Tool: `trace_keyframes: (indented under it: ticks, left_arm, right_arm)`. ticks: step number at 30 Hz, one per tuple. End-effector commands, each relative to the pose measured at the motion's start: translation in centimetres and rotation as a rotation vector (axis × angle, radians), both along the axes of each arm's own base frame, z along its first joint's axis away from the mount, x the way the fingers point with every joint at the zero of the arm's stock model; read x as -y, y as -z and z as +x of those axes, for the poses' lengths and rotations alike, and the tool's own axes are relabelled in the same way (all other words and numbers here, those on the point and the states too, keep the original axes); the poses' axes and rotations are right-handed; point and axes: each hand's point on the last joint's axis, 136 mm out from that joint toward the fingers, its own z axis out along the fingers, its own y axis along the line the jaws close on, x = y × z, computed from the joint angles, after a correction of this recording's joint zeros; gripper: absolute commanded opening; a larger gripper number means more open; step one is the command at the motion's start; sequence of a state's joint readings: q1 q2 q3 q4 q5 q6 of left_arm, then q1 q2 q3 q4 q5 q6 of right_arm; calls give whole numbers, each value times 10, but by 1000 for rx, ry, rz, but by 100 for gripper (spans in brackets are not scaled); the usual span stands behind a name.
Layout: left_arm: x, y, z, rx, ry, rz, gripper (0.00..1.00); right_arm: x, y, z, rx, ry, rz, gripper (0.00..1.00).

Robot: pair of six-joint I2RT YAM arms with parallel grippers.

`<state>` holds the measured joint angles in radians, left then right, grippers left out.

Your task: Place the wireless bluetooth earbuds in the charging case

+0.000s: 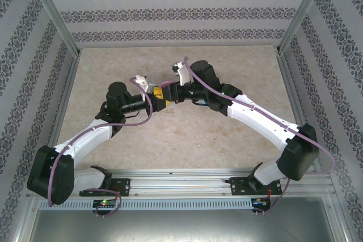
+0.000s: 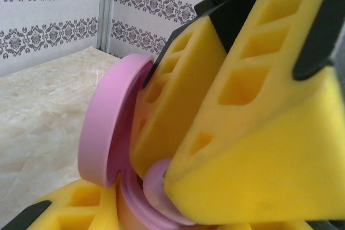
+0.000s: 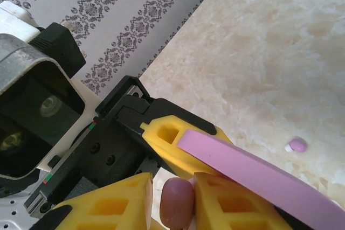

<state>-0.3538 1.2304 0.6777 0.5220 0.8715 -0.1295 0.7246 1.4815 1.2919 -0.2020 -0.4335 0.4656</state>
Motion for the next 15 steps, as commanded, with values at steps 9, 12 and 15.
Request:
trace_keyframes:
  ticks: [9, 12, 15]
  left_arm:
    - [7, -59, -27, 233, 111, -54, 25]
    - [7, -58, -28, 232, 112, -50, 25]
    - [7, -57, -29, 230, 114, -46, 25]
  right_arm:
    - [29, 35, 17, -49, 135, -143, 30]
    - [29, 32, 17, -45, 138, -139, 31]
    - [28, 30, 17, -43, 138, -136, 33]
